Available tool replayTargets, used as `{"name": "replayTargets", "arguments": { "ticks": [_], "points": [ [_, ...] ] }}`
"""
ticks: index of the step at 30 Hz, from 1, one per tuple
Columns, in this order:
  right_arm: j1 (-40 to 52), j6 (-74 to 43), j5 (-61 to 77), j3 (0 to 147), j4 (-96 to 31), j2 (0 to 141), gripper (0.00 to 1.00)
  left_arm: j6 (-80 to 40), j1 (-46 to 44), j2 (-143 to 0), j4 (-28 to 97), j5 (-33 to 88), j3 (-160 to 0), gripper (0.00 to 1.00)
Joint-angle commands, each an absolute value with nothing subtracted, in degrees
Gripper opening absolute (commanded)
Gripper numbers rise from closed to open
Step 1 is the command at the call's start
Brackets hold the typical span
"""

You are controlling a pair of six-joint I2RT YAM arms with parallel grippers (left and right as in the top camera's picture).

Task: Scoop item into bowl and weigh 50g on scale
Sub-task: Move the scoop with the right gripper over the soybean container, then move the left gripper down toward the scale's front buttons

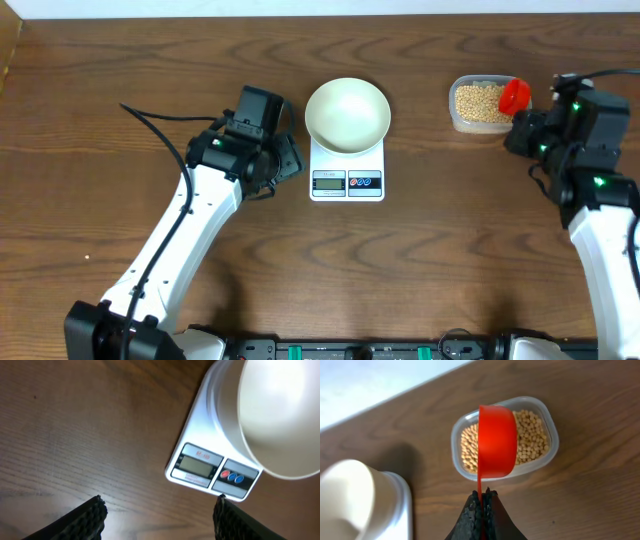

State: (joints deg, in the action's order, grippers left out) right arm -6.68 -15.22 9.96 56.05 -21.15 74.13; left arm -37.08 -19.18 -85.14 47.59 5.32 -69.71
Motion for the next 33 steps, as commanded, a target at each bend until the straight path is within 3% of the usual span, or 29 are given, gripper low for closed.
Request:
{"name": "replayTargets", "arguments": {
  "ticks": [1, 8, 20, 24, 28, 33],
  "points": [
    [-6.87, -7.81, 9.41, 56.88, -20.53, 77.56, 0.01, -31.92, -19.11, -85.73, 47.66, 8.01, -69.06, 0.71],
    [-6.9, 0.71, 12.14, 56.88, -20.12, 79.42, 0.01, -27.62, -19.11, -85.73, 47.88, 11.6, -69.06, 0.7],
    [-7.09, -0.4, 12.4, 56.88, -20.34, 79.42, 0.01, -29.12, -19.11, -85.73, 51.99, 11.55, -68.42, 0.7],
    [-7.09, -0.36, 12.36, 56.88, -20.8, 79.42, 0.01, -28.93, -19.11, -85.73, 53.1, 11.55, -67.24, 0.53],
    [-7.09, -0.36, 12.36, 56.88, -21.04, 79.42, 0.01, -28.93, -19.11, -85.73, 52.31, 11.55, -64.58, 0.49],
    [-7.11, -0.36, 12.34, 56.88, -21.02, 79.42, 0.01, -28.99, -20.99, -85.73, 47.57, 11.6, -59.61, 0.36]
  ]
}}
